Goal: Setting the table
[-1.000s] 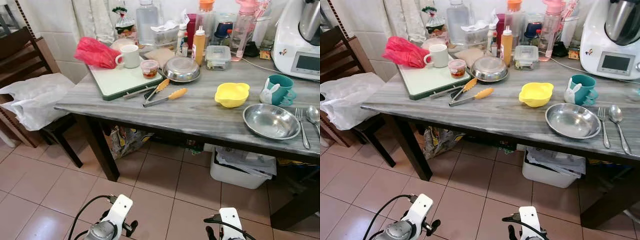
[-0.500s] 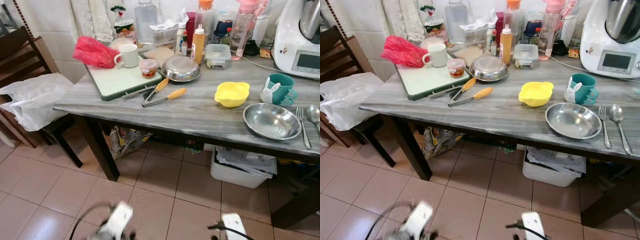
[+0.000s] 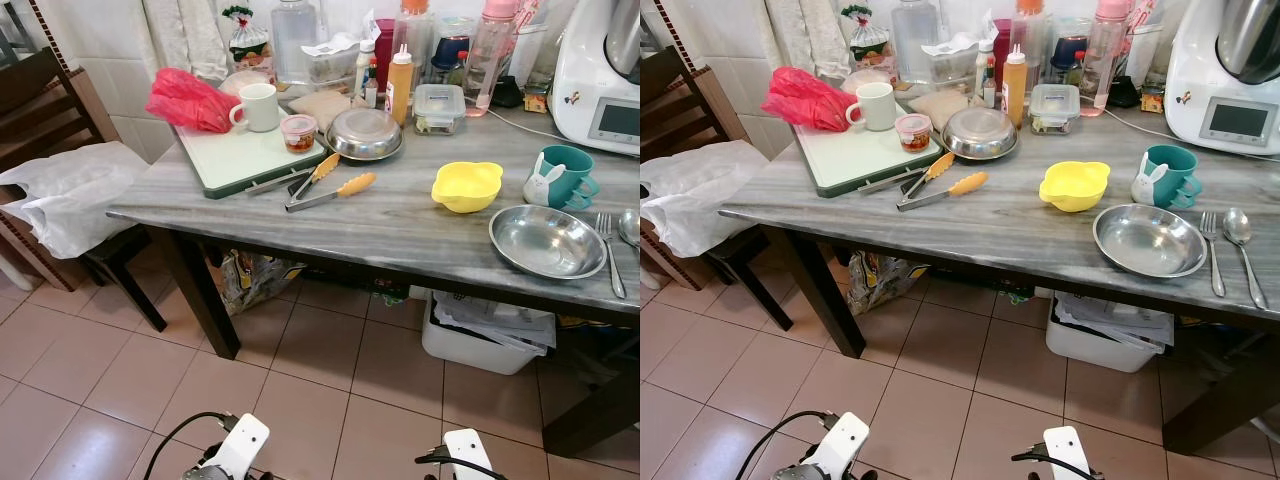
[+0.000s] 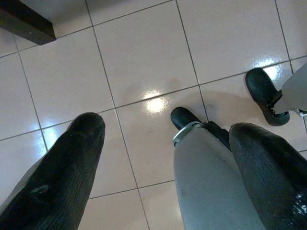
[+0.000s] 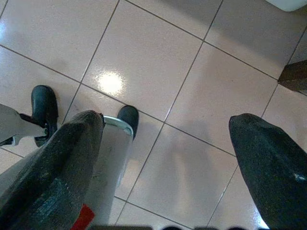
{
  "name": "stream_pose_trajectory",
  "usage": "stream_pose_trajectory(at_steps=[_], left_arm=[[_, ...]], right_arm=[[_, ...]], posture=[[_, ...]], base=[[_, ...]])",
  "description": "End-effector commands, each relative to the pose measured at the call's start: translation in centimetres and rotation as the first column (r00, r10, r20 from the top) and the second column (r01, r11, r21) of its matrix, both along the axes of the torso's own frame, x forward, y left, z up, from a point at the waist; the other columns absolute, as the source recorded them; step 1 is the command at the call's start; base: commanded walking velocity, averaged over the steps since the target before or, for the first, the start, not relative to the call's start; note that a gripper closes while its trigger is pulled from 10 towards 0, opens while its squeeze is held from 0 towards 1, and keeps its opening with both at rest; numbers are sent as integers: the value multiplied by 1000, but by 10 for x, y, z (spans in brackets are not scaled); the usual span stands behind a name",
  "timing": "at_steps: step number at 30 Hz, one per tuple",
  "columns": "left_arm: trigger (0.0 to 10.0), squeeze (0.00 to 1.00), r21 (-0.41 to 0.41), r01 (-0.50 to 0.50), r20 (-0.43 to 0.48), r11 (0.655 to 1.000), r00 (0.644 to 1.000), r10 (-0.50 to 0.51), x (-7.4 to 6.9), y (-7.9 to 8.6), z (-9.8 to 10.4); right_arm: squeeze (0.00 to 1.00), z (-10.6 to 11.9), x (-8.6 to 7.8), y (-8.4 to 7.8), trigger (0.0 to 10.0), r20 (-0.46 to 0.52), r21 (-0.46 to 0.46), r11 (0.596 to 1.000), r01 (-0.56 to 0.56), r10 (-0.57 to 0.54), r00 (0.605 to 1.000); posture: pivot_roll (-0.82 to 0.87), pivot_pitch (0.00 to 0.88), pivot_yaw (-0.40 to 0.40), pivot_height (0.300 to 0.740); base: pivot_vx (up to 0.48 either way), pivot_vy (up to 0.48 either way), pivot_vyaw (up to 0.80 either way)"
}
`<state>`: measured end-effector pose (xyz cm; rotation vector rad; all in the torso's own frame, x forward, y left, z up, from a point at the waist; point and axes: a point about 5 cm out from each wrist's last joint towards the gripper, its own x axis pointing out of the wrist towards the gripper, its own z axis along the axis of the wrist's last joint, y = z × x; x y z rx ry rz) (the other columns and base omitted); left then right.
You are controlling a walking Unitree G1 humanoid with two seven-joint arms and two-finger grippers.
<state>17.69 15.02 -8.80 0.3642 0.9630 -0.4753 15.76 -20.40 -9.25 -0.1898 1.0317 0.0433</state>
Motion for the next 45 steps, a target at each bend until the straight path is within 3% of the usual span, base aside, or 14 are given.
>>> stream_pose_trajectory(at_steps=[1,41,45], left_arm=[[10000,0,17,-1,4,1000,1000,1,2,4,1],[10000,0,39,30,16,999,999,-31,8,3,3],[10000,0,-6,-59,29,998,998,59,8,3,4]], right_arm=[[0,0,1,0,10000,1,5,1000,-1,1,1000],[0,3,8,2,10000,5,-6,1000,-30,30,1000],[0,3,9,1,10000,28,-3,1000,-8,8,1000]], posture=[[-123,0,64,740],[-124,0,71,740],[-124,0,70,740]], base=[[0,0,0],[0,0,0],[0,0,0]])
